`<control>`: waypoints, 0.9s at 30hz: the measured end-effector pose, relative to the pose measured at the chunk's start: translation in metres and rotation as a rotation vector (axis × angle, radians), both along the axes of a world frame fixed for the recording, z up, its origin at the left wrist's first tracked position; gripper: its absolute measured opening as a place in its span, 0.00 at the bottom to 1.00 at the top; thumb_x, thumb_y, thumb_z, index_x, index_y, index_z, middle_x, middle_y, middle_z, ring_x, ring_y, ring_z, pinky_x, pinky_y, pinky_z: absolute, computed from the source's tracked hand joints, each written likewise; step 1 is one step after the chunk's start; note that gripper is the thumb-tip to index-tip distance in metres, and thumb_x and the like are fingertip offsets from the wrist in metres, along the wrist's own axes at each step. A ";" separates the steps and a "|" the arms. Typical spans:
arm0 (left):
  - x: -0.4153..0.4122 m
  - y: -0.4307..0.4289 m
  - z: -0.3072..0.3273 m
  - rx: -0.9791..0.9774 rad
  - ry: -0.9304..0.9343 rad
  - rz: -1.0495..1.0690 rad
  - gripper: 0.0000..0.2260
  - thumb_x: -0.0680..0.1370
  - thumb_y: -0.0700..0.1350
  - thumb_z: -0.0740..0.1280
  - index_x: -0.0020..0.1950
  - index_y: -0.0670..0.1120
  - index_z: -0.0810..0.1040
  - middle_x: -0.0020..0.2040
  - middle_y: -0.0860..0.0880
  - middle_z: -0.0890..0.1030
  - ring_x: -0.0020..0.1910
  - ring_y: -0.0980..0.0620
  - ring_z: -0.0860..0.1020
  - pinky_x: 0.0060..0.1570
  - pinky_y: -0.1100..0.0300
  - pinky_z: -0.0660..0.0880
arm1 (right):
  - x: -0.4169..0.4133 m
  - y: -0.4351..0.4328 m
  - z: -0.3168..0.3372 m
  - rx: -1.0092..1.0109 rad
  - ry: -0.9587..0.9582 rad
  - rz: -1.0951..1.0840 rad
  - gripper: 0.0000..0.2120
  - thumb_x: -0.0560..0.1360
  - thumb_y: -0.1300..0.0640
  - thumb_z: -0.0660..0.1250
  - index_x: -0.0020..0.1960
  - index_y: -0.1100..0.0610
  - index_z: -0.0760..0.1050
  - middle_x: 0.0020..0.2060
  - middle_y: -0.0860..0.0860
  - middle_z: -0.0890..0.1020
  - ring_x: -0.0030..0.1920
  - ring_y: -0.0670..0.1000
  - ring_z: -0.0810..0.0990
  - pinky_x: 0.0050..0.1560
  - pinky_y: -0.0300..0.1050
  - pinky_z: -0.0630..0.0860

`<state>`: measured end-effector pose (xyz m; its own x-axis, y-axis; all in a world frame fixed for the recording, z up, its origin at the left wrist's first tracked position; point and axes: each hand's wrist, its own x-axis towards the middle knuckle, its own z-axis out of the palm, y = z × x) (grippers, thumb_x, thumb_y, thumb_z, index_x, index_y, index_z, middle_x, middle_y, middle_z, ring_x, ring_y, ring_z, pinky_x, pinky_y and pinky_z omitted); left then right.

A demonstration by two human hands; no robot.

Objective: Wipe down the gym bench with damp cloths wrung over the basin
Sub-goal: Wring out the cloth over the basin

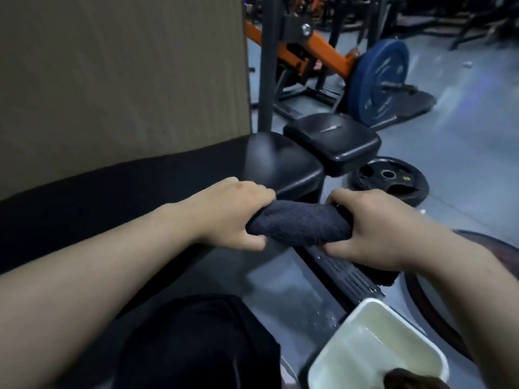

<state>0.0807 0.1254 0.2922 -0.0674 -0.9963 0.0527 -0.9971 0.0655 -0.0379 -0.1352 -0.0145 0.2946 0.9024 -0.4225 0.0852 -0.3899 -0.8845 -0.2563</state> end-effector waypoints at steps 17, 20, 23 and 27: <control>-0.099 -0.163 -0.187 0.473 -0.144 -0.553 0.16 0.73 0.61 0.63 0.50 0.50 0.67 0.51 0.50 0.78 0.50 0.48 0.76 0.49 0.53 0.69 | -0.140 -0.031 -0.199 0.361 0.085 -0.467 0.18 0.64 0.39 0.68 0.46 0.47 0.66 0.40 0.42 0.74 0.40 0.47 0.73 0.36 0.41 0.68; -0.108 -0.170 -0.217 0.556 -0.135 -0.553 0.16 0.75 0.60 0.63 0.51 0.50 0.66 0.53 0.49 0.77 0.51 0.47 0.76 0.51 0.52 0.71 | -0.143 -0.034 -0.227 0.354 0.121 -0.480 0.18 0.65 0.38 0.66 0.46 0.48 0.67 0.41 0.43 0.74 0.41 0.47 0.72 0.36 0.42 0.66; -0.113 -0.176 -0.239 0.608 -0.105 -0.537 0.18 0.74 0.59 0.64 0.55 0.48 0.69 0.55 0.49 0.76 0.53 0.47 0.75 0.52 0.51 0.71 | -0.147 -0.038 -0.250 0.367 0.166 -0.497 0.19 0.65 0.37 0.66 0.47 0.49 0.68 0.42 0.43 0.75 0.41 0.48 0.72 0.38 0.43 0.67; -0.118 -0.183 -0.263 0.617 -0.066 -0.478 0.18 0.73 0.56 0.67 0.55 0.48 0.69 0.55 0.49 0.74 0.52 0.47 0.75 0.44 0.55 0.64 | -0.146 -0.040 -0.276 0.365 0.186 -0.526 0.20 0.64 0.35 0.65 0.45 0.48 0.66 0.39 0.43 0.75 0.38 0.48 0.72 0.38 0.45 0.70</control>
